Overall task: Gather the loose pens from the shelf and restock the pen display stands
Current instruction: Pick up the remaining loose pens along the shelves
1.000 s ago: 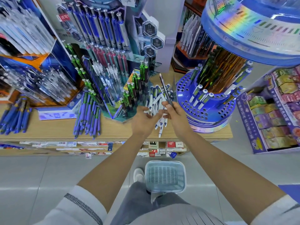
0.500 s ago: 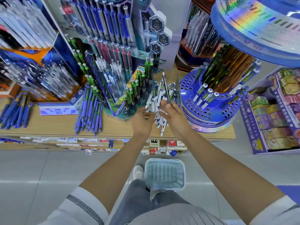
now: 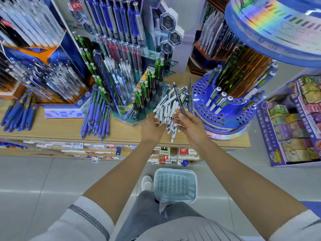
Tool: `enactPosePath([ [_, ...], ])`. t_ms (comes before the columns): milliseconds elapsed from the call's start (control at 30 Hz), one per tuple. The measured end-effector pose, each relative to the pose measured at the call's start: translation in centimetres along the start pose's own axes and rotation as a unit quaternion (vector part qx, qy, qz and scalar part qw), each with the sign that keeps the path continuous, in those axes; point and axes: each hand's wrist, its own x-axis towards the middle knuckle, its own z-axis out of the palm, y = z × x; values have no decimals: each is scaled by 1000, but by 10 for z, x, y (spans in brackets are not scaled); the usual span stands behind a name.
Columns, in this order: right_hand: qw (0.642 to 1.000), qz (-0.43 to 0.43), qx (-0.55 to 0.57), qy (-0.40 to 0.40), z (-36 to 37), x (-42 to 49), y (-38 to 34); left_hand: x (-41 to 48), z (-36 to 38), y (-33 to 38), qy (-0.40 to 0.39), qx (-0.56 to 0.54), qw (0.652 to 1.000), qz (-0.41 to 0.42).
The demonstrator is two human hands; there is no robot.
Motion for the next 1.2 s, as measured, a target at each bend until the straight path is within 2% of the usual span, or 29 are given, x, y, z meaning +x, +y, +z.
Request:
enactPosePath([
  [400, 999, 11, -31, 1, -11, -16, 1, -15, -2, -5, 36, 4, 999, 18],
  [500, 999, 8, -36, -16, -14, -29, 0, -27, 3, -7, 33, -50, 998, 30],
  [667, 992, -1, -109, -61, -27, -58, 8, -56, 15, 7, 8, -236, 971, -16],
  [767, 987, 5, -132, -90, -41, -78, 10, -64, 28, 14, -15, -270, 962, -37],
  [867, 987, -1, -141, -81, -59, -97, 14, -70, 46, 15, -38, -203, 978, -35],
  [1033, 994, -14, -102, 33, -101, -123, 28, -81, 88, 20, -173, -68, 982, 41],
  [1133, 990, -6, -59, 131, -132, -143, 38, -90, 115, 23, -197, 39, 971, 133],
  [1200, 981, -7, -49, 187, -158, -151, 43, -94, 137, 28, -224, 103, 946, 209],
])
